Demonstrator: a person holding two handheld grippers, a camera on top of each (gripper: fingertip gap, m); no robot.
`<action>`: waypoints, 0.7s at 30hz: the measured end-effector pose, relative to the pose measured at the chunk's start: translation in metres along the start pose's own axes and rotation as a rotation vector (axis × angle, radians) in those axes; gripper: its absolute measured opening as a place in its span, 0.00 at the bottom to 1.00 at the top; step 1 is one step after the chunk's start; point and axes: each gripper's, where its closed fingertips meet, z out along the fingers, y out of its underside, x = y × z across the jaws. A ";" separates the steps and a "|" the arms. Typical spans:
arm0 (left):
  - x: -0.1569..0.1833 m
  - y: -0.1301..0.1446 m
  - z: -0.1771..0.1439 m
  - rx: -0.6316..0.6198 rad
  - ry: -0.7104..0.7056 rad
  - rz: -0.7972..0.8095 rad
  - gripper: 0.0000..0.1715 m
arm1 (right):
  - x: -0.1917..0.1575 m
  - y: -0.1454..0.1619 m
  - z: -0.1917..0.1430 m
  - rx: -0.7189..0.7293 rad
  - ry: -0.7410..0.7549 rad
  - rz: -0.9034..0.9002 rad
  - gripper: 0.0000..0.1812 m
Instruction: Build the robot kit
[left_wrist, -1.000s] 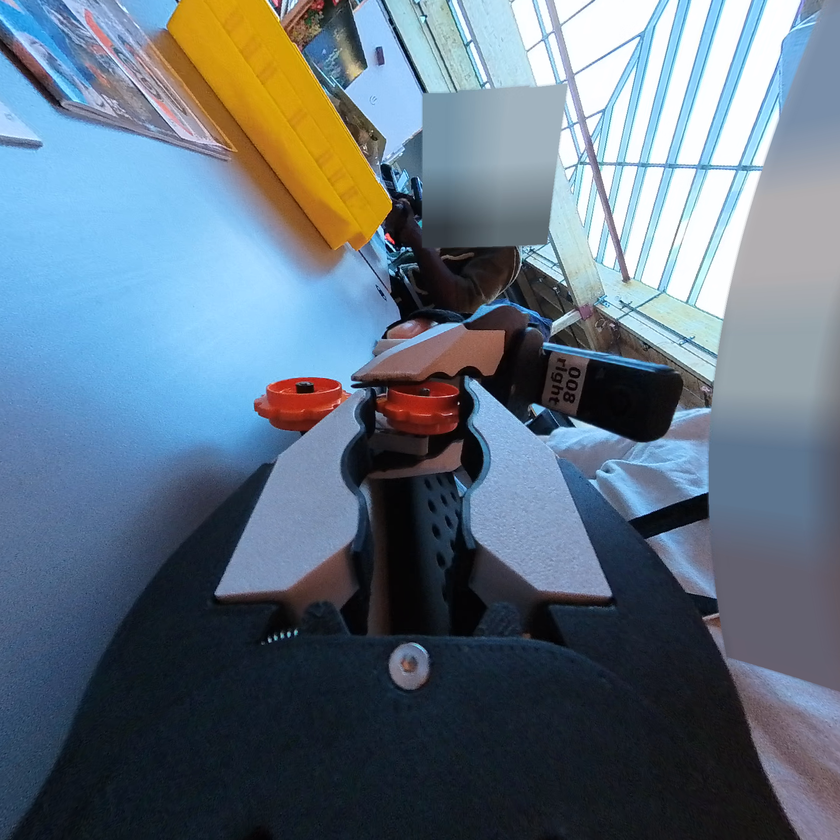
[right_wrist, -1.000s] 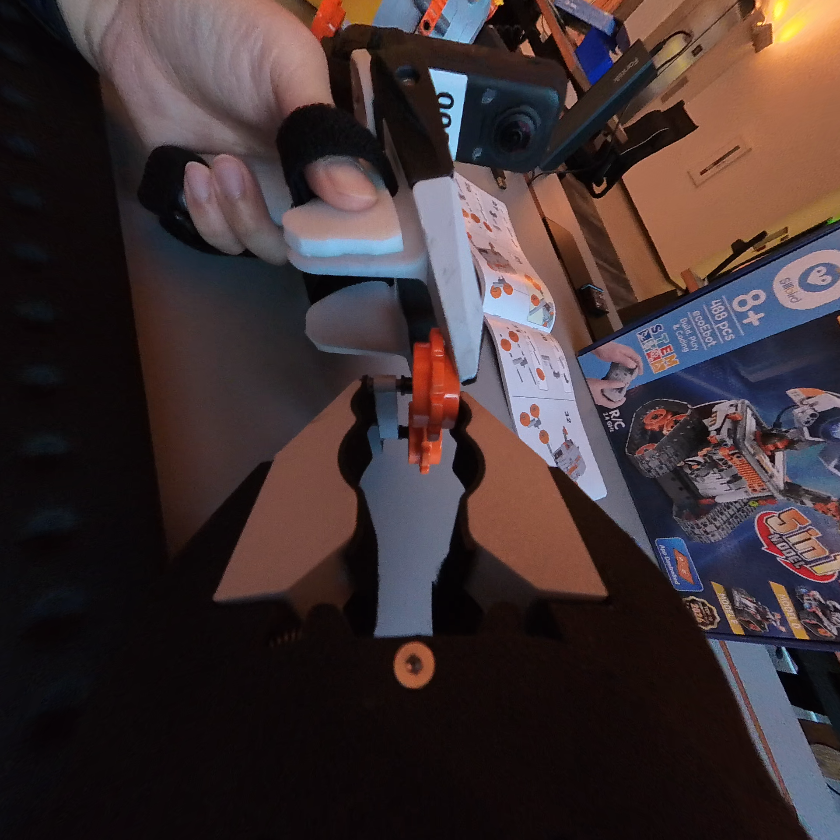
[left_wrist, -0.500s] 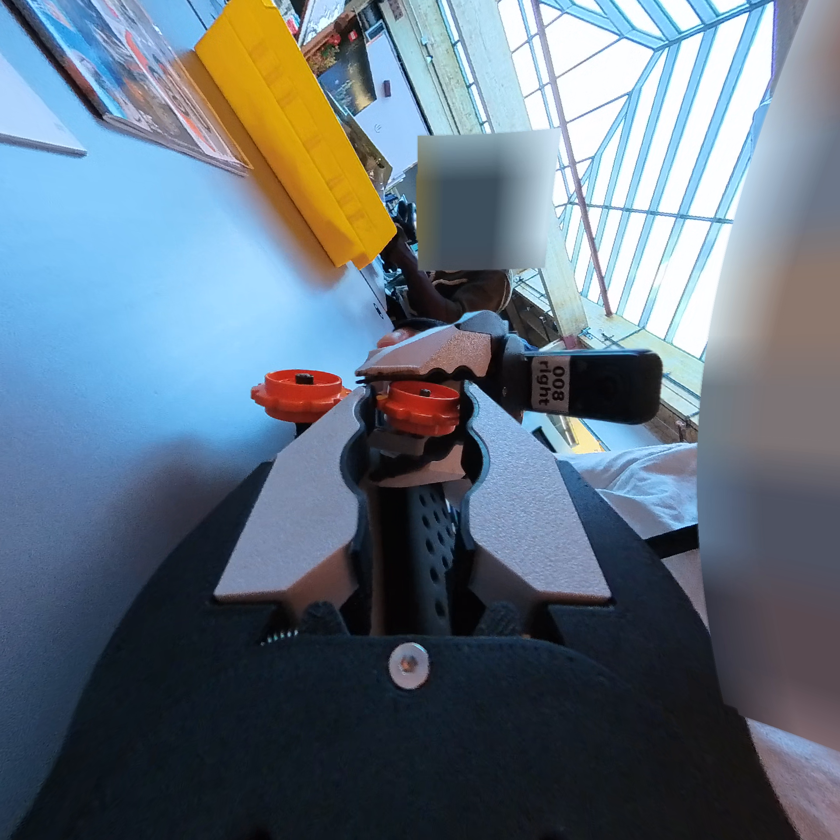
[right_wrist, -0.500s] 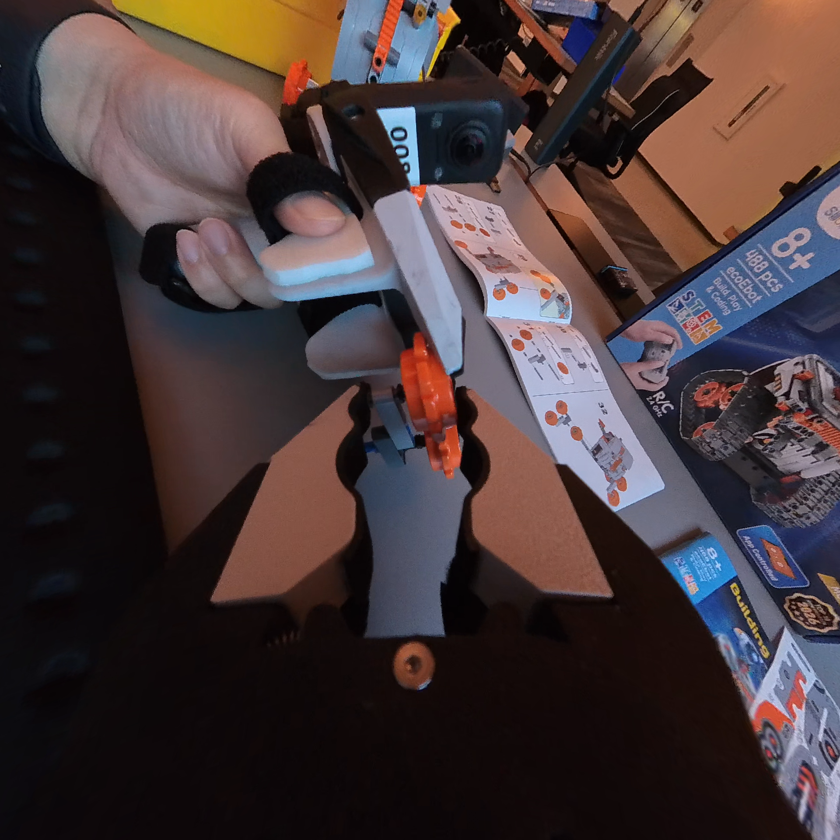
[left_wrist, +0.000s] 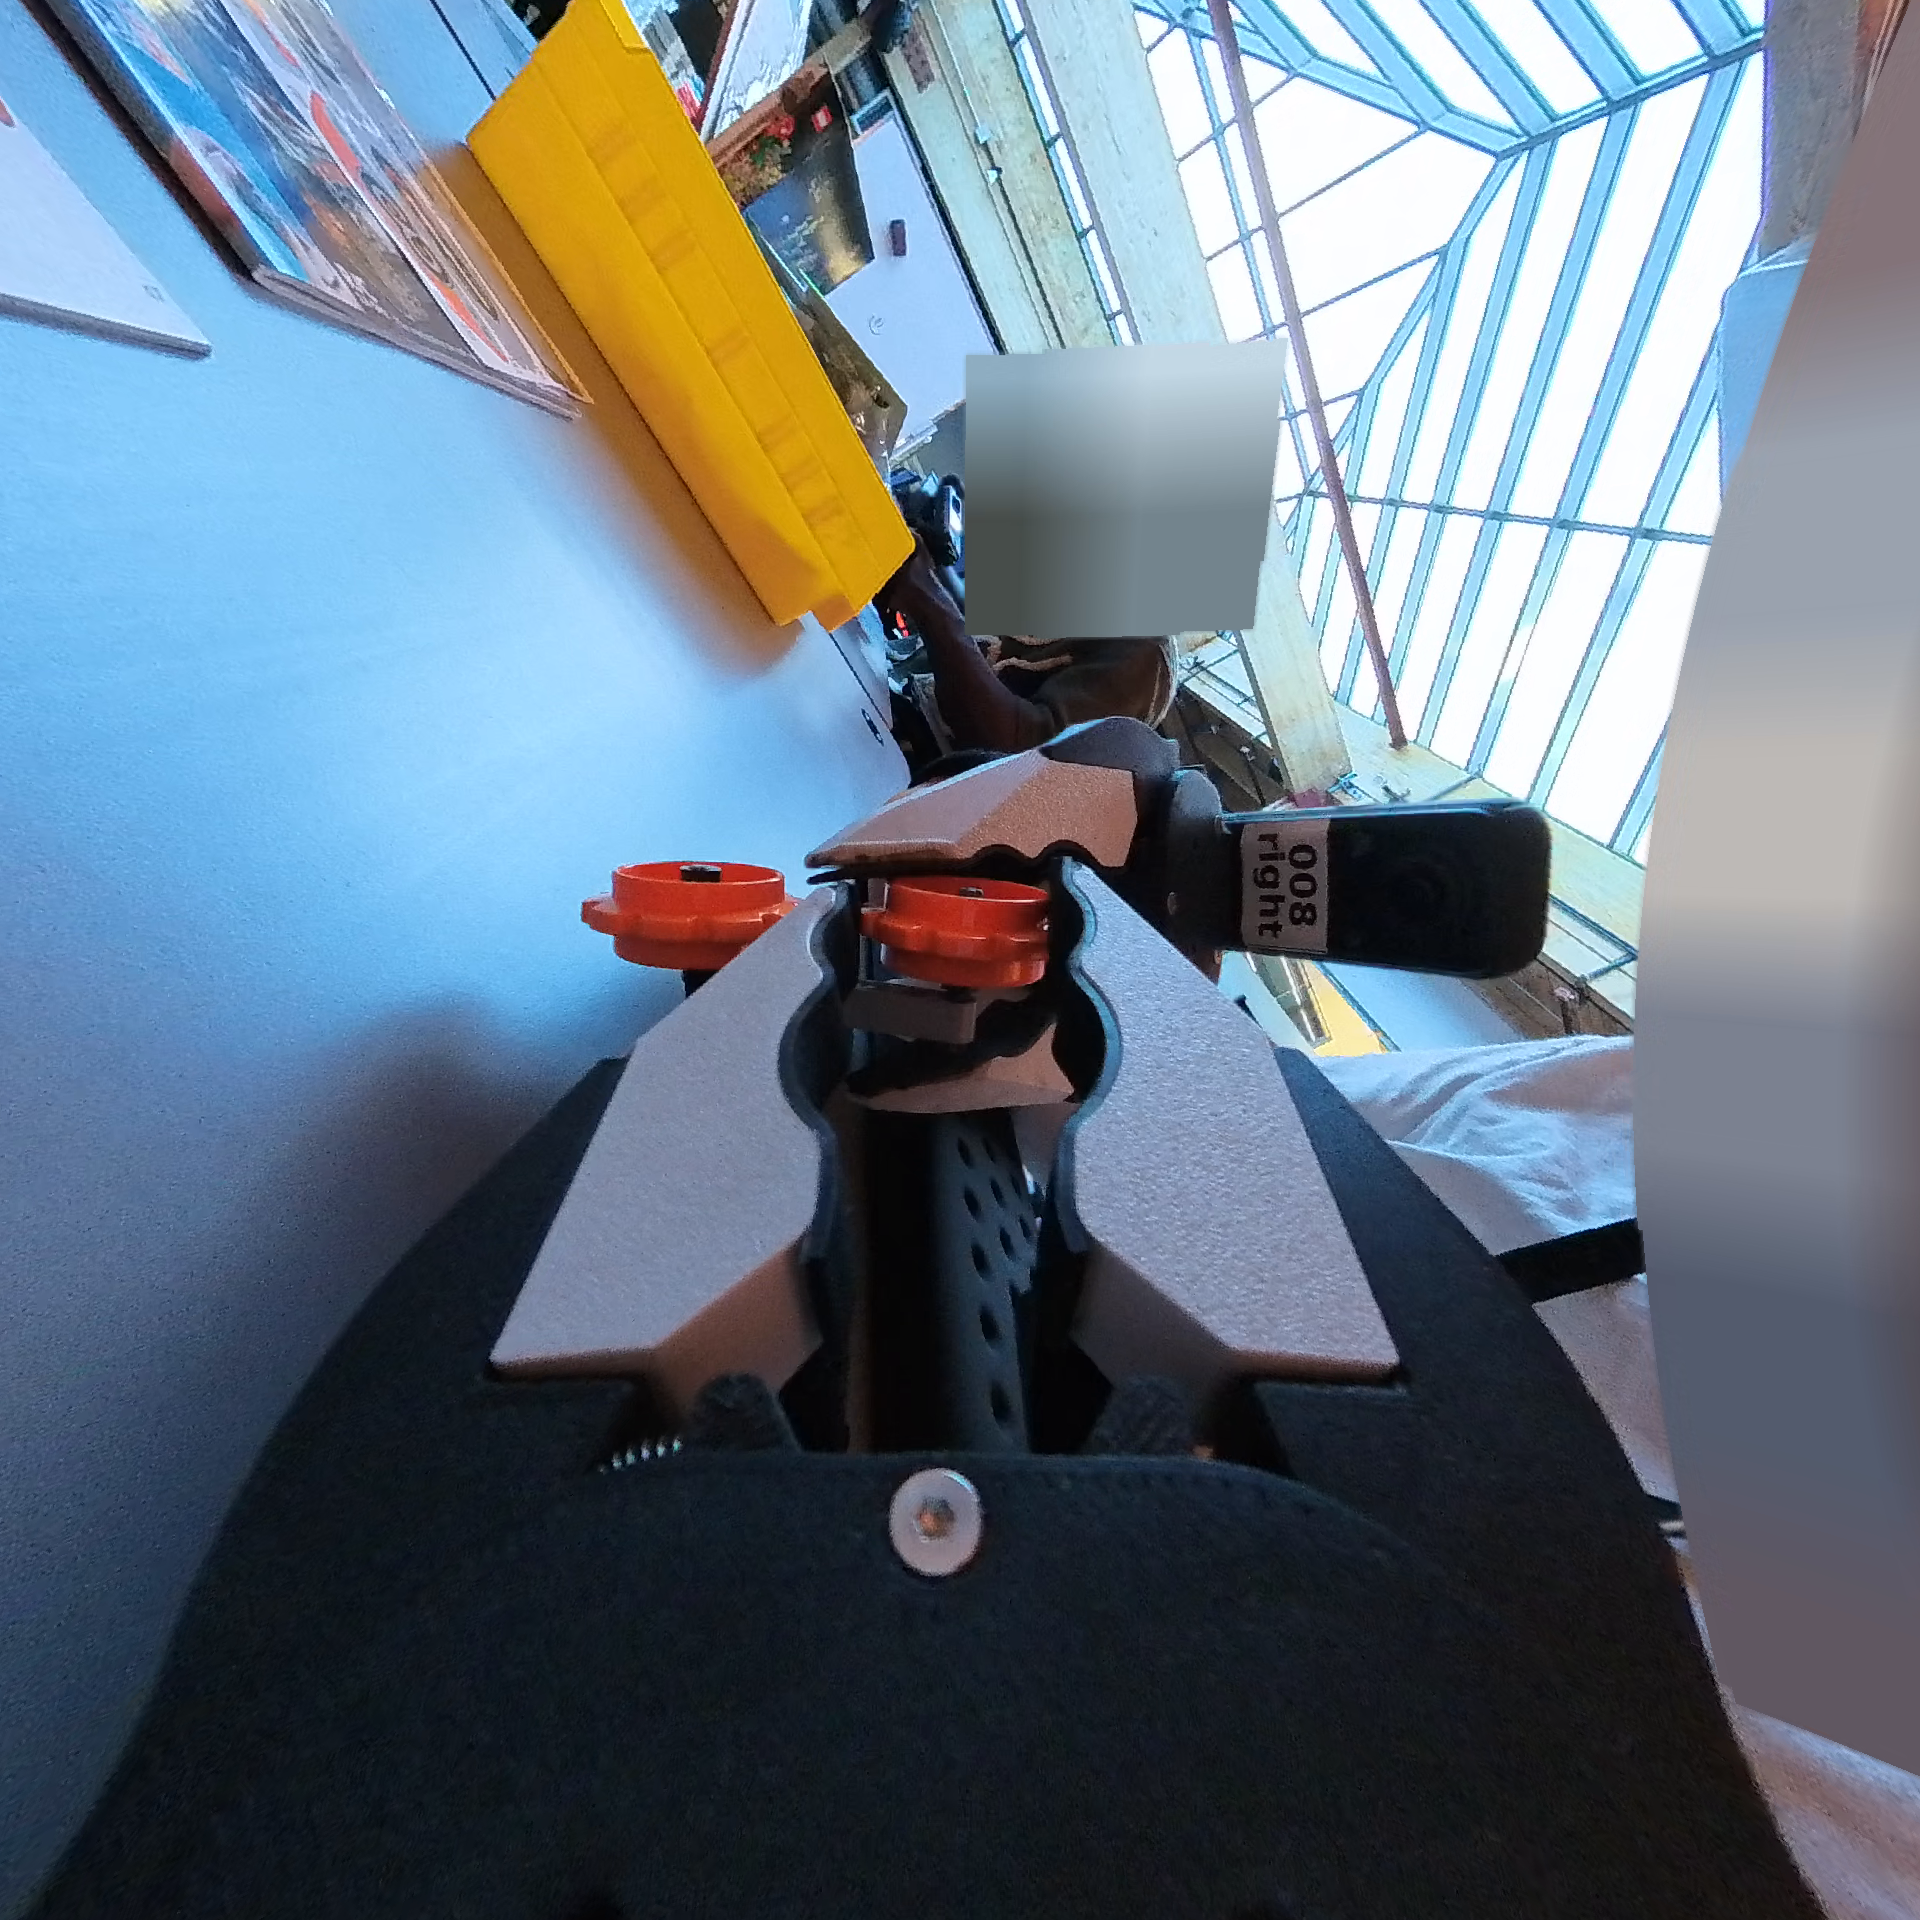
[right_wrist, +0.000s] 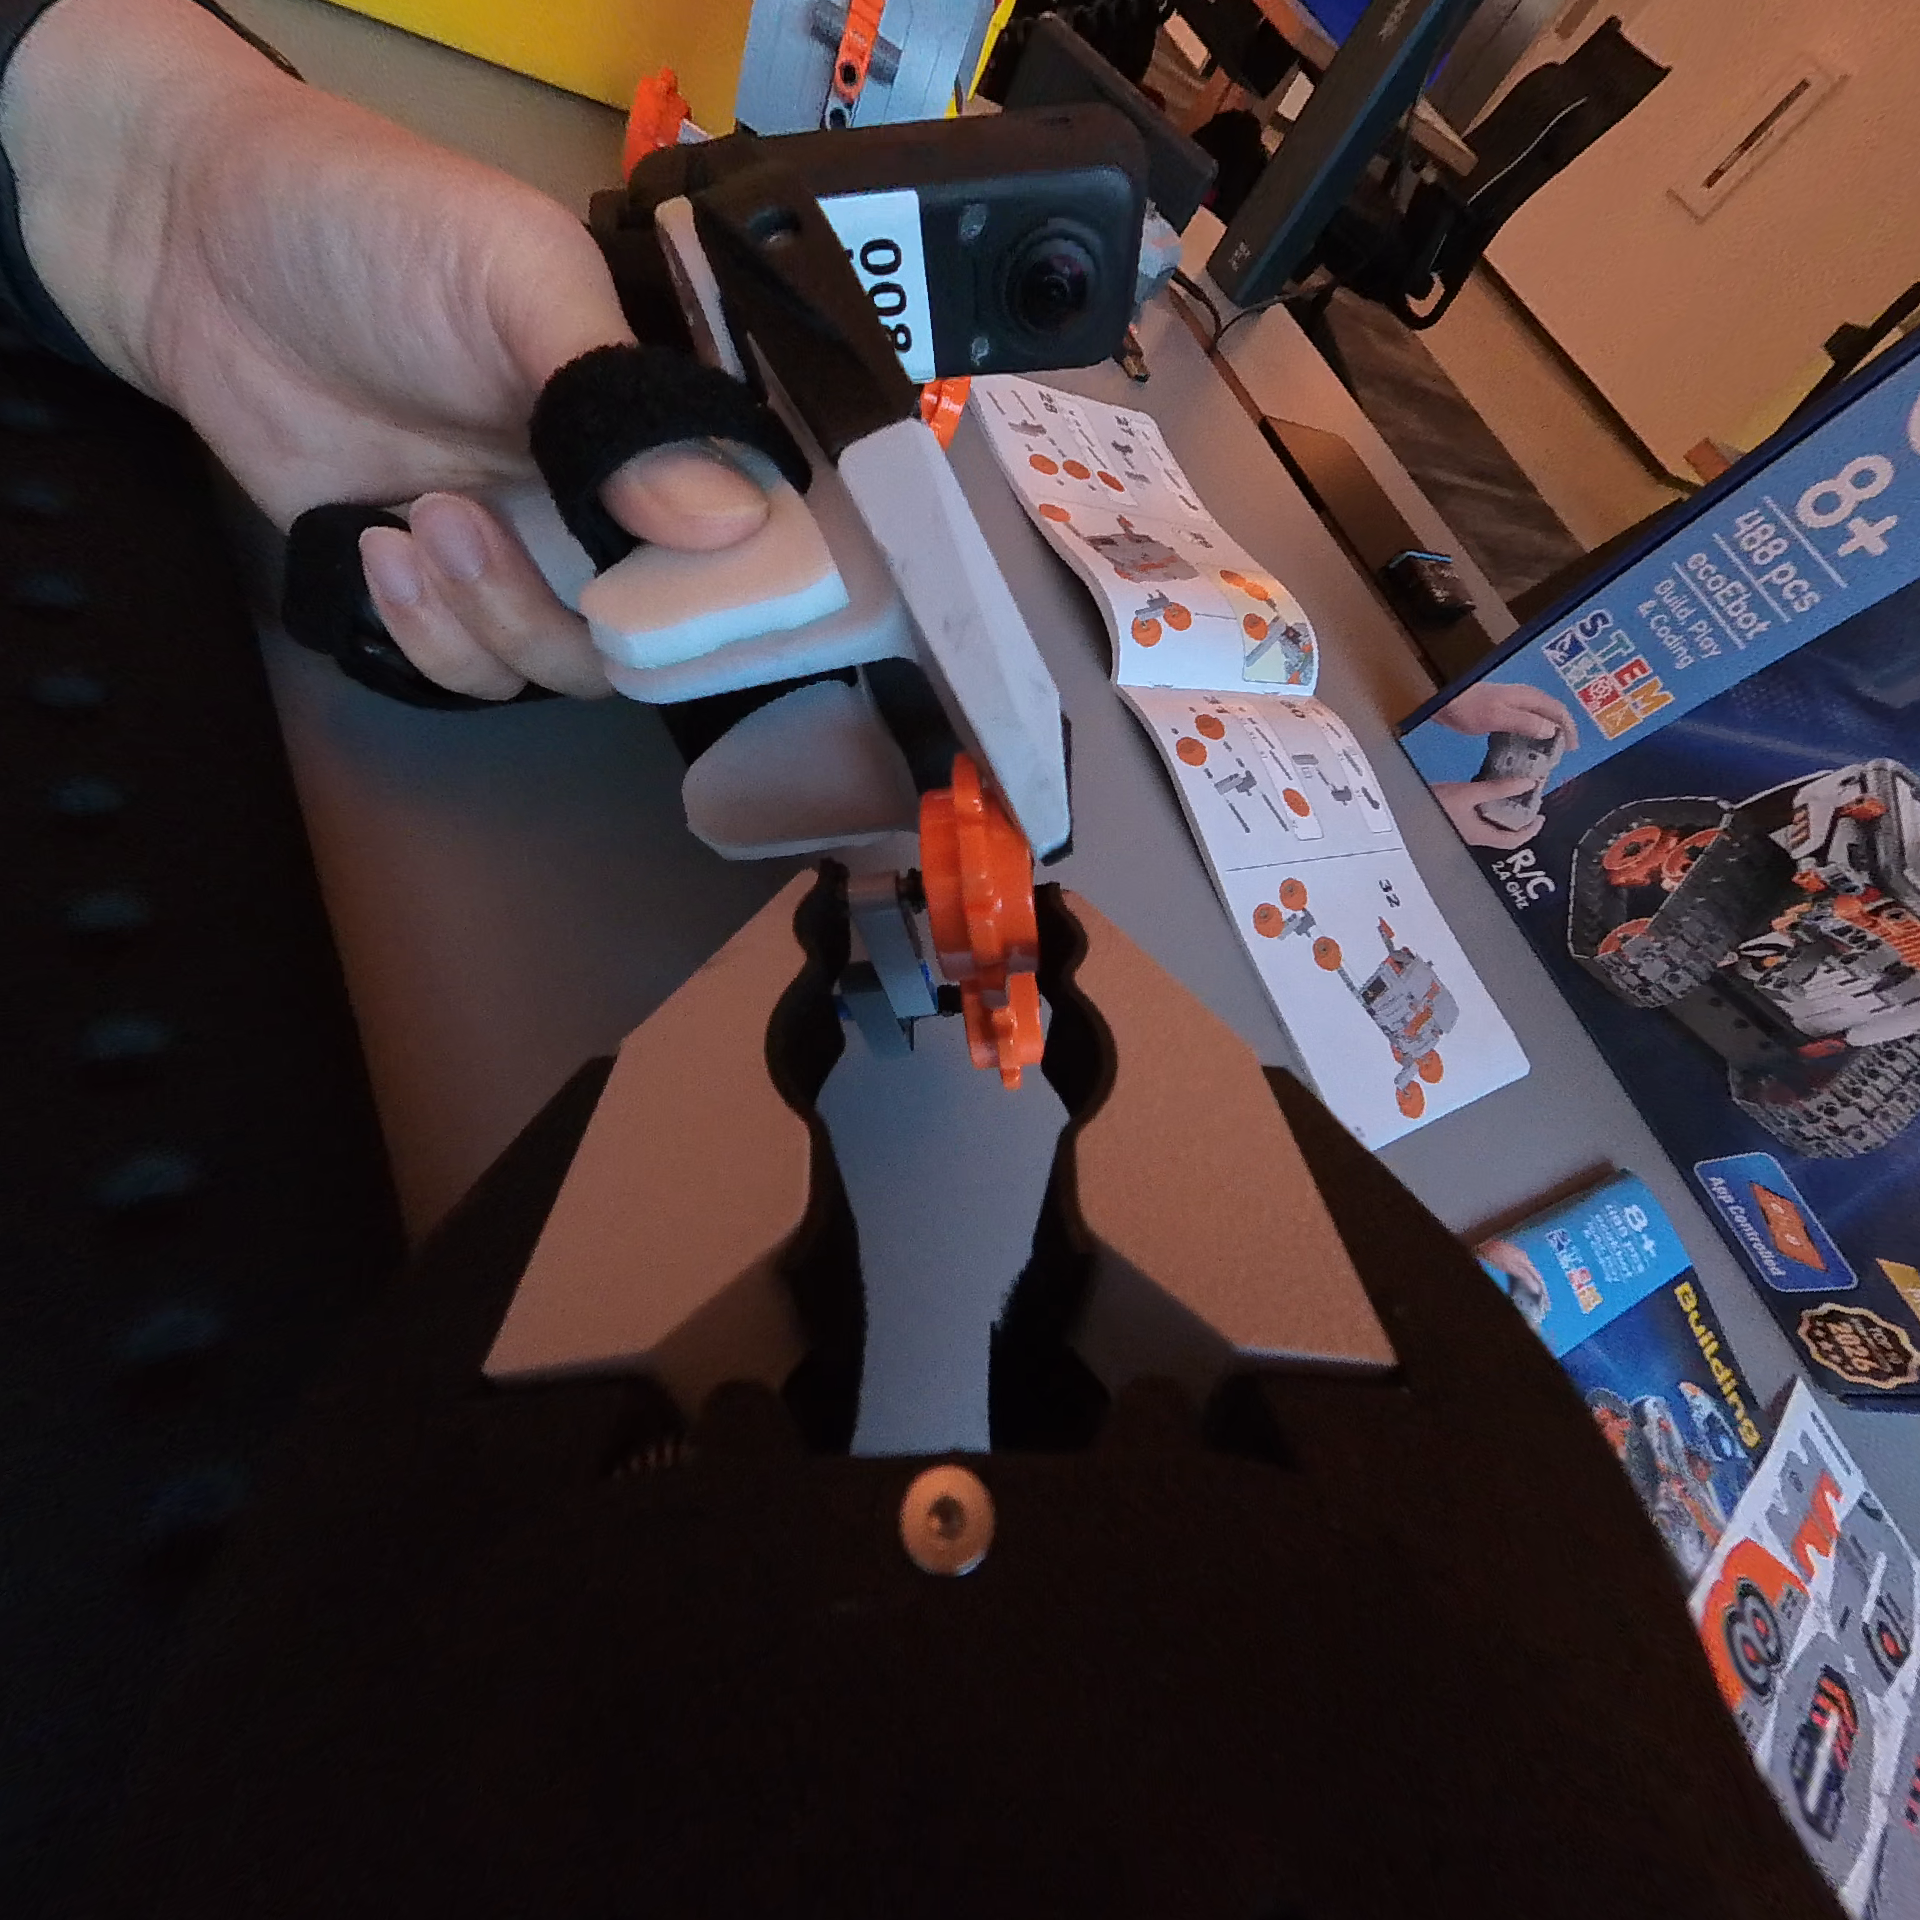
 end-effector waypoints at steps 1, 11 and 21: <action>-0.001 0.000 0.000 0.001 -0.006 0.003 0.20 | 0.000 0.001 0.000 -0.001 -0.004 0.009 0.20; -0.002 -0.002 0.000 0.017 -0.017 0.001 0.20 | 0.002 0.002 0.000 0.001 -0.013 0.062 0.20; -0.003 -0.004 0.000 0.036 -0.025 -0.012 0.20 | 0.004 0.005 0.001 0.000 -0.019 0.114 0.20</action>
